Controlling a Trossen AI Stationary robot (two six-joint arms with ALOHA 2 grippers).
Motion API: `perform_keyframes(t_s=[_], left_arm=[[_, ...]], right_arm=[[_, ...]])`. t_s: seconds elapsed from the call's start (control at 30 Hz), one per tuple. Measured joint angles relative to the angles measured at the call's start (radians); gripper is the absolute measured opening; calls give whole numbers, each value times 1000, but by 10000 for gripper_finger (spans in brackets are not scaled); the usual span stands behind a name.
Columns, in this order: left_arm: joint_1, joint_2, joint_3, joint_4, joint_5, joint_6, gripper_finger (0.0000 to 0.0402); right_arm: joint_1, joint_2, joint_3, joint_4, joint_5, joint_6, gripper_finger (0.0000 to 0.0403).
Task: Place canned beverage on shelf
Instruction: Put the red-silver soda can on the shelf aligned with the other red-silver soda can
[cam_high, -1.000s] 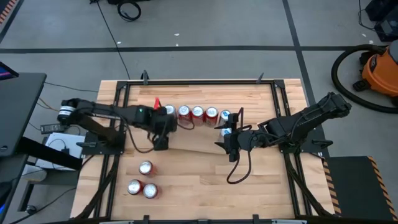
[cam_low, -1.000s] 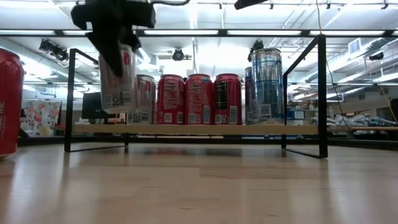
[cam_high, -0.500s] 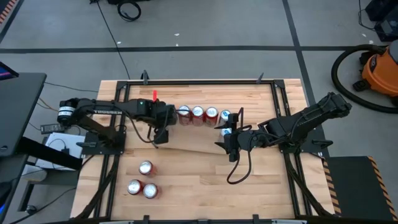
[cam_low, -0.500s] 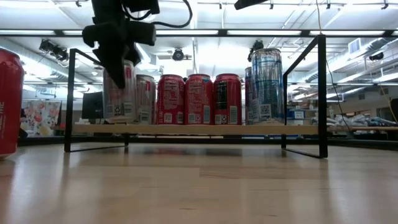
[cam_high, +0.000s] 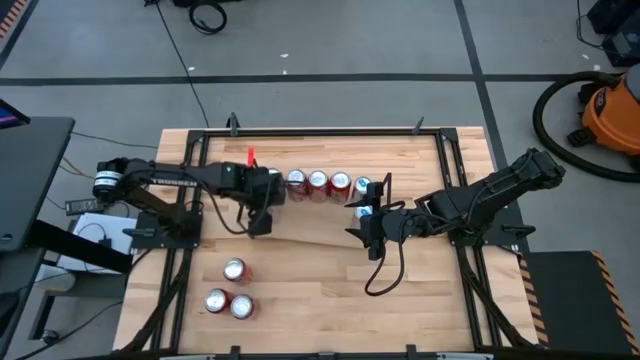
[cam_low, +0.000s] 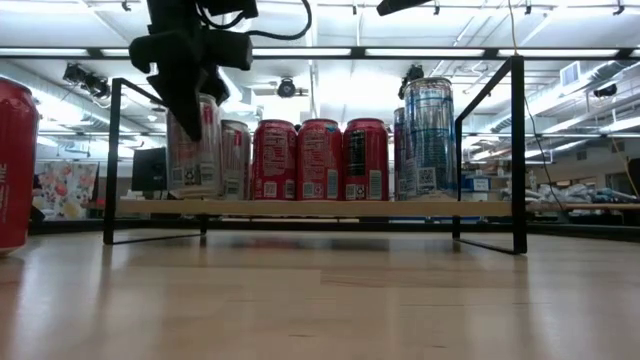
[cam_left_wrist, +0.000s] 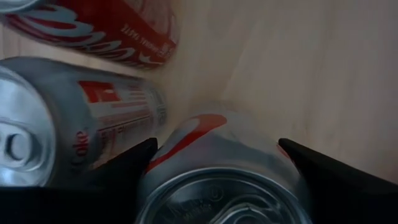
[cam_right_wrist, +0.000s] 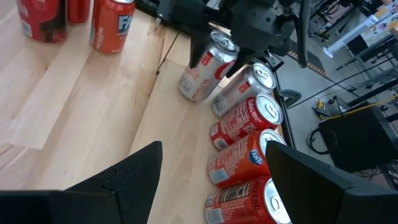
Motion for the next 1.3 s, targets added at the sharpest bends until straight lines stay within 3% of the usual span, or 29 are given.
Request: perform_keyframes(t_s=[0.2, 1.1, 1.3], left_arm=[[-4, 0, 2, -3, -11, -26, 393], [-99, 0, 53, -96, -146, 153, 384], [-134, 0, 64, -110, -227, 165, 384]], right_arm=[[0, 0, 0, 0, 0, 0, 297], [0, 0, 0, 7, -1, -3, 297], [0, 0, 0, 7, -1, -3, 297]])
